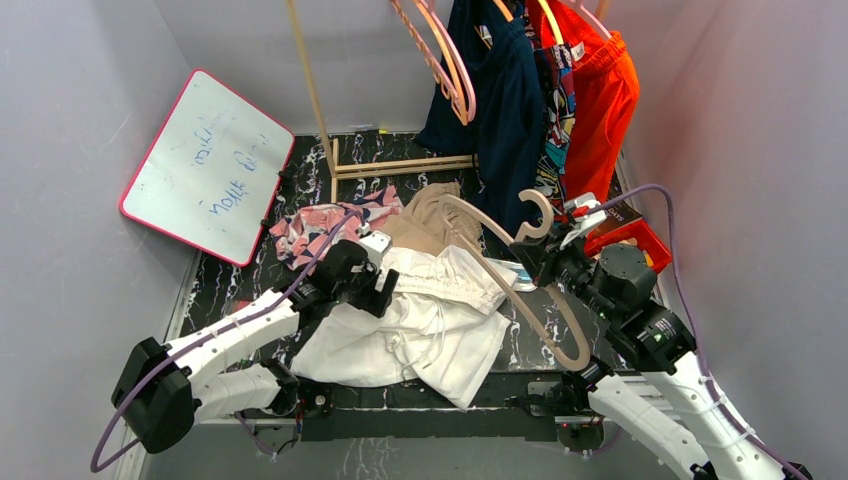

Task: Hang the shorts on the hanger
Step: Hang the shorts on the hanger.

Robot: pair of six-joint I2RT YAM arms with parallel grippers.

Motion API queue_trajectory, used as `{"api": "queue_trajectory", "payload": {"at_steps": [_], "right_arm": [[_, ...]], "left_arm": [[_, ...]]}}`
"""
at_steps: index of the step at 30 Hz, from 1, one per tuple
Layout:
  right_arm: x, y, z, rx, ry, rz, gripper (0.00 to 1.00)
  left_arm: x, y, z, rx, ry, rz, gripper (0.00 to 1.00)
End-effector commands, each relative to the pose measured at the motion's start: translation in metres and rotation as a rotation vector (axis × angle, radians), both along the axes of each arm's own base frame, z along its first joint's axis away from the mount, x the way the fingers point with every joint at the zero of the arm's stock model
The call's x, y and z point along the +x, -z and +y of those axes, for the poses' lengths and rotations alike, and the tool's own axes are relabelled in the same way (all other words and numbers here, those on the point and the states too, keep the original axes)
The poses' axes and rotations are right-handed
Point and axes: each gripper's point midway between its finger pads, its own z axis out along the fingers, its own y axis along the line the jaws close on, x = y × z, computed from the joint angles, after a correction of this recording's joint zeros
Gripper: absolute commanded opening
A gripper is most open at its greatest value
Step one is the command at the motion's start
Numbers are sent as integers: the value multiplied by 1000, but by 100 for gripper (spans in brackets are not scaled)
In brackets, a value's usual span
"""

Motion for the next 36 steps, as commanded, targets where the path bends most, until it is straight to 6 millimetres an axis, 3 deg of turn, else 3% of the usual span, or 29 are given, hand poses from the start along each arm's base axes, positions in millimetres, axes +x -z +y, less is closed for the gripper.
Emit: {"api": "queue_trajectory", "payload": {"at_steps": [1,10,13,17,21,31,36], "right_arm": [[2,-23,1,48,-2,-88,0],[3,-23,-1,45,8,-103,0],[2,-25,-3,44,13,-113,0],[1,-23,-6,39,18,-116,0],[0,-23,-7,37,19,-121,0],[0,-24,-6,35,12,-125,0],[-2,-31,-7,35,8,-135,0]], "left_arm": [[14,-8,-1,13,-25,-77,84],[30,11,-3,149,-81,-93,79],[37,2,-2,148,-120,-146,71],[48,-25,-7,74,-148,-239,61],[53,-44,-17,9,-138,-280,55],[65,-48,-42,-31,-93,-286,51],[79,-49,-45,-10,-111,-328,41]]}}
